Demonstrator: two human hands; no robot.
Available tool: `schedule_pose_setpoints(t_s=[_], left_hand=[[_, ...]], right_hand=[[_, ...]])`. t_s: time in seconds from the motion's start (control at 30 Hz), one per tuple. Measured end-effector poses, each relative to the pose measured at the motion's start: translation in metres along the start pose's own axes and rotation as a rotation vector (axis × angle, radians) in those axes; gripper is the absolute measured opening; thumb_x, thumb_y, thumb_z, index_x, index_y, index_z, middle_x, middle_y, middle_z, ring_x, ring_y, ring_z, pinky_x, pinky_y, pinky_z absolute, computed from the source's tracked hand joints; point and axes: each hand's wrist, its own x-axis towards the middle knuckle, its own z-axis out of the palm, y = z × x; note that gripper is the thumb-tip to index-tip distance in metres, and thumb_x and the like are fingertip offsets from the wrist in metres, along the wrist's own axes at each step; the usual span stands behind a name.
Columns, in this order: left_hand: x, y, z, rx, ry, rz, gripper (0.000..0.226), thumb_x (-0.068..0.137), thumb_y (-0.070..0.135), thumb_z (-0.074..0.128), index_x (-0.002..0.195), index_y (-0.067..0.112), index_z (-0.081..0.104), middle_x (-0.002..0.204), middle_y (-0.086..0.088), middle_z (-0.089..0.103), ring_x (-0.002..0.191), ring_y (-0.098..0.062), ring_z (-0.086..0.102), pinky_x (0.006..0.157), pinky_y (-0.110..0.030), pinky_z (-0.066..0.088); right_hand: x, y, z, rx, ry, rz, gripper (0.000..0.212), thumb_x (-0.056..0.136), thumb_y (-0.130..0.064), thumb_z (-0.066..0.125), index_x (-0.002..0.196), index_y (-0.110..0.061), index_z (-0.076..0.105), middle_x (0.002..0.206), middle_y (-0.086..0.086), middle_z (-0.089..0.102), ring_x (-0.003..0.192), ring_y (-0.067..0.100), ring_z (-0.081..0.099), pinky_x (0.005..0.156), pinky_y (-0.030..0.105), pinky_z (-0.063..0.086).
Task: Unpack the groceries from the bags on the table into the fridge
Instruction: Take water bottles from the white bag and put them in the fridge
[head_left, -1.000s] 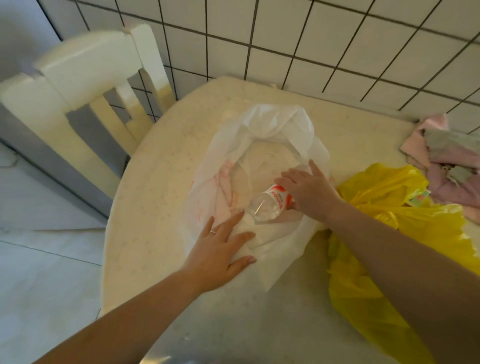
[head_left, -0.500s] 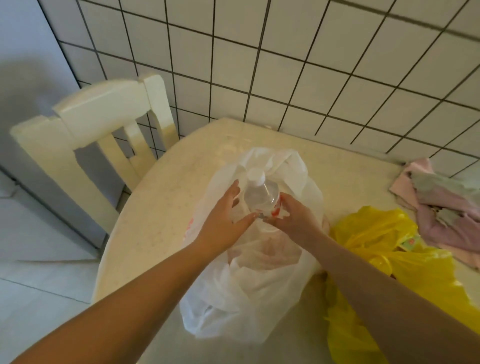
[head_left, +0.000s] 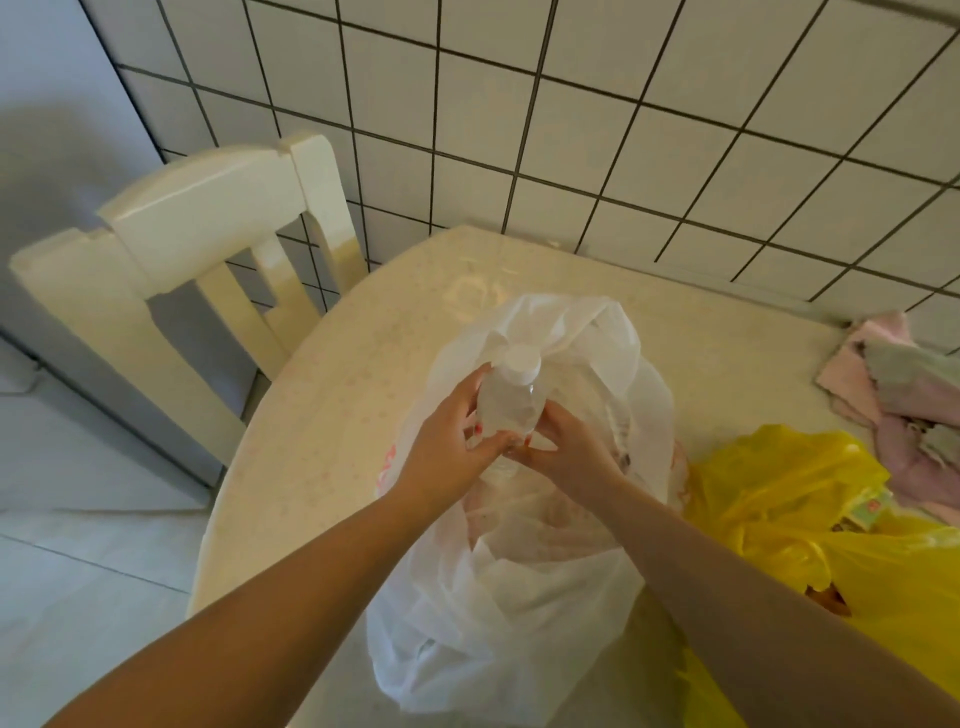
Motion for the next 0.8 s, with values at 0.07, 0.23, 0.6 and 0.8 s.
schedule_pose_setpoints(t_s=[0.07, 0.23, 0.6, 0.8], left_hand=[[0.0, 0.001, 0.003, -0.002, 0.012, -0.006, 0.075, 0.08, 0.035, 0.071, 0.142, 0.035, 0.029, 0.123, 0.027, 0.043, 0.112, 0.007, 0.044, 0.084, -0.004, 0.04], [-0.004, 0.0, 0.012, 0.022, 0.057, 0.036, 0.067, 0.084, 0.034, 0.067, 0.13, 0.055, 0.023, 0.118, 0.04, 0.04, 0.11, 0.013, 0.046, 0.092, -0.014, 0.04], [-0.039, -0.009, 0.02, -0.069, 0.231, 0.053, 0.051, 0.086, 0.033, 0.064, 0.132, 0.034, 0.04, 0.129, 0.017, 0.047, 0.12, -0.002, 0.047, 0.1, -0.032, 0.044], [-0.069, -0.003, 0.05, 0.197, 0.16, 0.498, 0.032, 0.088, 0.022, 0.056, 0.12, 0.022, 0.052, 0.118, 0.008, 0.055, 0.112, -0.011, 0.053, 0.096, -0.026, 0.044]], right_hand=[[0.004, 0.001, -0.001, -0.01, -0.002, -0.004, 0.053, 0.072, -0.021, 0.08, 0.12, -0.02, 0.056, 0.111, -0.012, 0.065, 0.11, 0.002, 0.058, 0.098, 0.033, 0.046], [0.006, 0.003, -0.011, -0.065, -0.1, -0.008, 0.07, 0.071, -0.027, 0.08, 0.132, -0.018, 0.047, 0.125, -0.01, 0.058, 0.12, 0.004, 0.051, 0.094, 0.025, 0.048], [-0.011, -0.008, -0.056, -0.466, -0.105, -0.083, 0.073, 0.083, -0.038, 0.066, 0.145, -0.028, 0.028, 0.145, -0.005, 0.04, 0.132, 0.01, 0.038, 0.106, 0.035, 0.037], [-0.015, 0.022, -0.076, -1.343, -0.29, -0.082, 0.056, 0.098, -0.041, 0.034, 0.149, -0.03, 0.012, 0.158, -0.005, 0.01, 0.145, 0.015, 0.004, 0.116, 0.049, 0.005]])
